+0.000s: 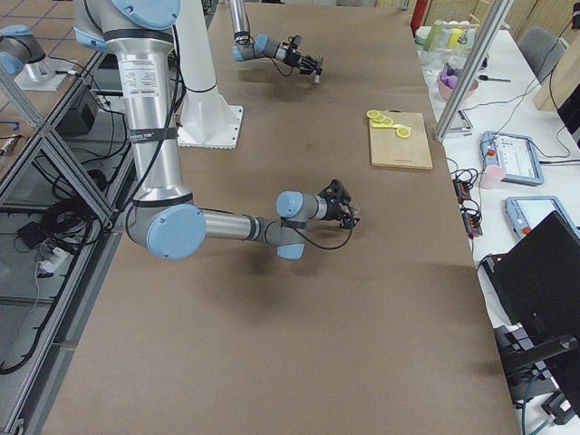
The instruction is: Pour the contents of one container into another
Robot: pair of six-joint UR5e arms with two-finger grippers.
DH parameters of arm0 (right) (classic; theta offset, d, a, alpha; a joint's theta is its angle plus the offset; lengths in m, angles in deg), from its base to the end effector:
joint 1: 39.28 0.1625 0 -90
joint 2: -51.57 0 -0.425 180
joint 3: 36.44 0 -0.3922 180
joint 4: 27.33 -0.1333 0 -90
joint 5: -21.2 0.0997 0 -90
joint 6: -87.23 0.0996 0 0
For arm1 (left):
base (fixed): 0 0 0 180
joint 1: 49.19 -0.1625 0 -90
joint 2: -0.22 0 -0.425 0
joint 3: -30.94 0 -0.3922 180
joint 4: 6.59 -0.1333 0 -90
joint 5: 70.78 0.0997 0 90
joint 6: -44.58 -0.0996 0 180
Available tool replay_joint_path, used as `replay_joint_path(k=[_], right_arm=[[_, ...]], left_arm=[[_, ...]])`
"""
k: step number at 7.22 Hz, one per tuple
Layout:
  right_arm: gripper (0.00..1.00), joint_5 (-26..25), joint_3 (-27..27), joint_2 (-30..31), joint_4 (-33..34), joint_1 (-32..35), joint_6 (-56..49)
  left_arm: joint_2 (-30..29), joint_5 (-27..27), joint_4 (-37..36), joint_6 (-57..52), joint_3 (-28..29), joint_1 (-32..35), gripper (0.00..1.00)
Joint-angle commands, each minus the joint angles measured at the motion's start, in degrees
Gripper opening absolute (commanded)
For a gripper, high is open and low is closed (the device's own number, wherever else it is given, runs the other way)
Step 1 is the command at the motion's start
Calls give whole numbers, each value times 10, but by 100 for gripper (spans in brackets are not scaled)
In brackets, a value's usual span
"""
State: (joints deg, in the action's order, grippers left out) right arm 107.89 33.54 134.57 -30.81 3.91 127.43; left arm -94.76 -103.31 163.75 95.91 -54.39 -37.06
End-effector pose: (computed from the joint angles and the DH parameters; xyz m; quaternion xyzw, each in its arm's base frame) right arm -0.3047 -0.4768 0.5908 0.4834 -0.4284 -0.0254 0.7629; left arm 0.4414 -0.3171 0.4941 0.5745 0.3554 -0.1494 0.7221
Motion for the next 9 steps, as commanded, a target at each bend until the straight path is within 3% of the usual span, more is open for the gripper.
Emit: replay_joint_path(k=[1, 4, 6, 9], right_arm=[[100, 2, 2, 1, -5, 1, 3], [100, 13, 10, 2, 2, 7, 7], [100, 68, 10, -7, 46, 31, 22], [100, 109, 10, -46, 96, 55, 22]], left_arm=[[0, 0, -3, 0, 6, -1, 0], [-13, 0, -3, 0, 16, -2, 0], [-13, 0, -3, 0, 17, -2, 0], [-13, -1, -3, 0, 17, -2, 0]])
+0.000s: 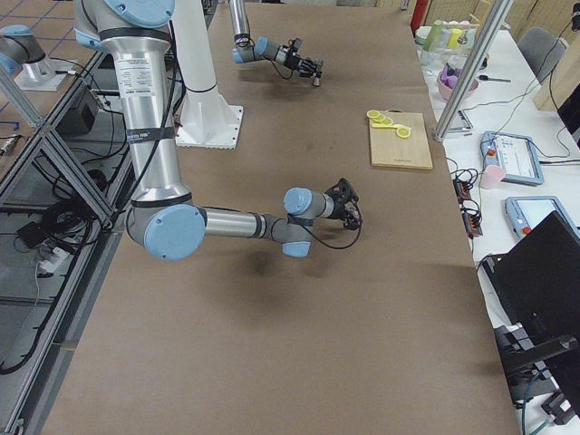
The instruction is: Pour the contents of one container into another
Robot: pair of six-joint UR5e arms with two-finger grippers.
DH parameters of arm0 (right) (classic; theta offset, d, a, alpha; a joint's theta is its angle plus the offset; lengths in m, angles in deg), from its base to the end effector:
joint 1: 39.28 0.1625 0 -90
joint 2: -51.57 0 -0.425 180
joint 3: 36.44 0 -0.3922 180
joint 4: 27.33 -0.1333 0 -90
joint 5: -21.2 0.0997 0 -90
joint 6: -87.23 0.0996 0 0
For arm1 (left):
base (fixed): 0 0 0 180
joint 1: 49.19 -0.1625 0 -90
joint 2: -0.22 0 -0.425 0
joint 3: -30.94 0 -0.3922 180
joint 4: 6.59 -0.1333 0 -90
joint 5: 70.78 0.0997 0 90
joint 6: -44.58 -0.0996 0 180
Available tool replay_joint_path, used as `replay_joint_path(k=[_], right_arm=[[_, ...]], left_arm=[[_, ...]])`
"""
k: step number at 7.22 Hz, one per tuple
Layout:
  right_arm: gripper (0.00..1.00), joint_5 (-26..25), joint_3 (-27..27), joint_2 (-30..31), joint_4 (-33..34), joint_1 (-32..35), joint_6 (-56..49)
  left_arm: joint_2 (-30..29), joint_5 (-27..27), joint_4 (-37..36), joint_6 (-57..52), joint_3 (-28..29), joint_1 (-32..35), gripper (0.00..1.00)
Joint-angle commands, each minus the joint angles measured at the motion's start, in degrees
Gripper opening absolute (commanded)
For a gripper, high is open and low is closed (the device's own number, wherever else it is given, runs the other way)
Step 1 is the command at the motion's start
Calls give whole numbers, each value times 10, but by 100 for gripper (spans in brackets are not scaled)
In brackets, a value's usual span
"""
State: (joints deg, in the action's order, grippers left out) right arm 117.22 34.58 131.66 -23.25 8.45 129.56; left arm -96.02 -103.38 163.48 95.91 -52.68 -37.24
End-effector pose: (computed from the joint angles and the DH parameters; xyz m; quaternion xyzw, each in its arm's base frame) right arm -0.2989 -0.5115 0.5684 0.4314 -0.4481 -0.0322 0.7824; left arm 0.4527 -0.3178 0.4972 0.5736 0.3520 -0.1448 0.7254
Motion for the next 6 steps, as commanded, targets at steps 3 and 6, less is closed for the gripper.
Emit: replay_joint_path(k=[3, 6], right_arm=[[100, 71, -5, -30, 56, 21, 0], [100, 167, -12, -61, 131, 68, -8]], left_arm=[[-4, -1, 0, 0, 3, 0, 14], [-4, 0, 0, -2, 3, 0, 99]])
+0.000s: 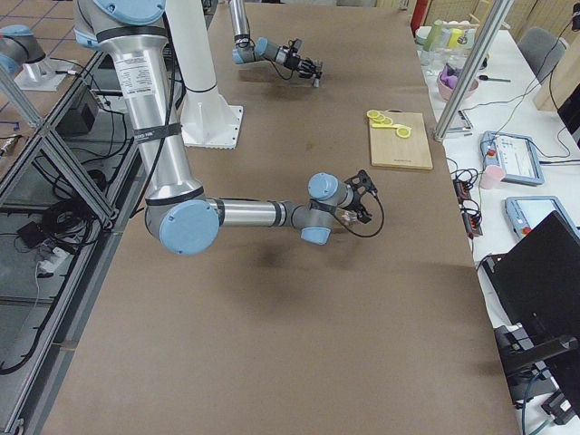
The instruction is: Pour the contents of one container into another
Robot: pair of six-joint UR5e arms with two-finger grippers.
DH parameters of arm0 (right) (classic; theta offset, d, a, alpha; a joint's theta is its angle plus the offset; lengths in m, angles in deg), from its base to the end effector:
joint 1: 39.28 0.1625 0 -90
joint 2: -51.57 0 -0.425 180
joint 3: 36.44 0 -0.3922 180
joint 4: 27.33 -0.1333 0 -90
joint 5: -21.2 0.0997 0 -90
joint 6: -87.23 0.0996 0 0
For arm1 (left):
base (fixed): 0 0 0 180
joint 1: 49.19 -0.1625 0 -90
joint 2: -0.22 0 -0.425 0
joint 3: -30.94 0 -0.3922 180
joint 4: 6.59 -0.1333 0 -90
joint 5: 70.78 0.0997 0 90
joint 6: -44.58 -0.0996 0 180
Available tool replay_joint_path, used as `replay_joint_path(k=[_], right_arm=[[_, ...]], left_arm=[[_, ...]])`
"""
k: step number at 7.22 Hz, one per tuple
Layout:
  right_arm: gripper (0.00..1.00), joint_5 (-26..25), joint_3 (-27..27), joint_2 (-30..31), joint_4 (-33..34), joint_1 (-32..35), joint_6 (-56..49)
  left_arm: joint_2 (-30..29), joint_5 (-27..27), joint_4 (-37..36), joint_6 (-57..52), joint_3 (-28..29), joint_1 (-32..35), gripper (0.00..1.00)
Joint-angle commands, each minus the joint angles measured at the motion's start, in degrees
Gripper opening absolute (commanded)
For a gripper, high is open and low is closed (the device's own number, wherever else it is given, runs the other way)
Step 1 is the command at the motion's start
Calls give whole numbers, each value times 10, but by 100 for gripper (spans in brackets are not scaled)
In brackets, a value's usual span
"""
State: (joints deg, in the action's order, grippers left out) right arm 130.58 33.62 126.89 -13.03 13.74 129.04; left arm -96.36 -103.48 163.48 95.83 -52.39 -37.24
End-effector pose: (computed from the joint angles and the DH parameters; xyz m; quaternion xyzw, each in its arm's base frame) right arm -0.2930 -0.5557 0.5471 0.3521 -0.4671 -0.0631 0.8087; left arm 0.4552 -0.3183 0.4965 0.5734 0.3524 -0.1439 0.7255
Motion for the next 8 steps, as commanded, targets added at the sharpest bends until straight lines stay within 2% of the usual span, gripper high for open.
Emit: replay_joint_path(k=[1, 4, 6, 7, 8], right_arm=[[100, 68, -3, -20, 64, 38, -6], [100, 103, -3, -19, 169, 106, -66], [100, 228, -9, -16, 280, 182, -75], [100, 251, -10, 17, 284, 208, -78], [100, 253, -10, 55, 286, 232, -81]], left_arm=[[0, 1, 0, 0, -1, 0, 99], [1, 1, 0, -1, -3, 0, 99], [8, 1, -2, -1, -10, -1, 99], [11, 1, 2, -1, -15, -2, 99], [29, 1, 3, -1, -36, -4, 99]])
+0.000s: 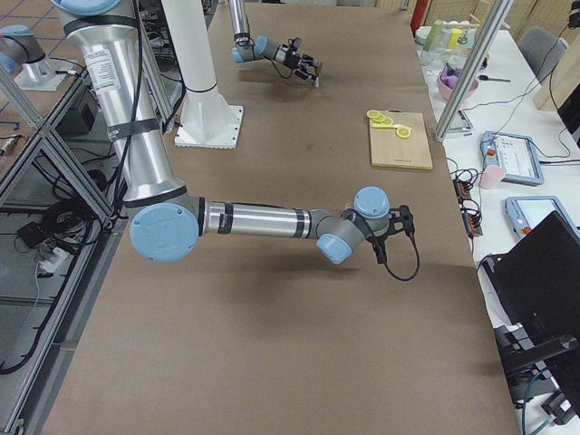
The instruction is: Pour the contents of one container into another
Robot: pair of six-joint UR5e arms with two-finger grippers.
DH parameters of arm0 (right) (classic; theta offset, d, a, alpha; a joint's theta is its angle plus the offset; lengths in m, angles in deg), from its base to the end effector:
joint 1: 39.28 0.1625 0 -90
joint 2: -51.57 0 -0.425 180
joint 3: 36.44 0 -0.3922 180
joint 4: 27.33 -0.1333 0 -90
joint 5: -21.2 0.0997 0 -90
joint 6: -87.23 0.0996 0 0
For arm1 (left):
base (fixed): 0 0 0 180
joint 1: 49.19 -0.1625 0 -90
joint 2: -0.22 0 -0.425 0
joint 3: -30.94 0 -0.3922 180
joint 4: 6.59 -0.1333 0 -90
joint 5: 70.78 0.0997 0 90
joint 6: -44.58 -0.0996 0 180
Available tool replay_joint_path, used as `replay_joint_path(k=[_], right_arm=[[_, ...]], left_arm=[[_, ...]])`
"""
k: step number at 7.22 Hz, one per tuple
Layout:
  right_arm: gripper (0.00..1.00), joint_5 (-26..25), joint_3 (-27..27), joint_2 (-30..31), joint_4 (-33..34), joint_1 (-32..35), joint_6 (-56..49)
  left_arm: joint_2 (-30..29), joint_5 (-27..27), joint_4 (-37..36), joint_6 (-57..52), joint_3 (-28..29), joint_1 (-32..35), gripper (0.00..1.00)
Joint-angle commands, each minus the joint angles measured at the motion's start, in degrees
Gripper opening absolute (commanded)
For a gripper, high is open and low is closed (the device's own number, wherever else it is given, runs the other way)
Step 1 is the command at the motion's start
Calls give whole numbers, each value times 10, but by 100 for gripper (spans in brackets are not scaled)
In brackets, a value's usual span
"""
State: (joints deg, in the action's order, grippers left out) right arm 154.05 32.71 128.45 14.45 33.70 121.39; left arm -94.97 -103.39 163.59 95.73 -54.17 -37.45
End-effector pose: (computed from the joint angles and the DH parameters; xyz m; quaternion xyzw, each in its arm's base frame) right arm -0.1154 -0.6009 0.6200 0.1425 -0.4482 0.0052 0.8825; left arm 0.4454 -0.3144 0.4943 0.5735 0.3557 -0.1446 0.7236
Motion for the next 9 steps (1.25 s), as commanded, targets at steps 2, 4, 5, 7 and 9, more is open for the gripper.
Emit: replay_joint_path(k=[2, 4, 5, 7, 9], right_arm=[[100, 156, -20, 60, 139, 106, -26], [100, 166, -16, 99, 196, 146, -62], [100, 170, 5, 105, 266, 154, -61], [100, 117, 100, 115, 435, 150, -63], [100, -10, 228, 169, 557, 117, -219]], left_arm=[[77, 1, 5, 0, -64, -34, 99], [121, 5, 21, 1, -72, -71, 99], [138, 5, 23, 1, -74, -92, 99], [192, -10, 24, -17, -138, -113, 99], [263, -59, 33, -82, -238, -110, 99]])
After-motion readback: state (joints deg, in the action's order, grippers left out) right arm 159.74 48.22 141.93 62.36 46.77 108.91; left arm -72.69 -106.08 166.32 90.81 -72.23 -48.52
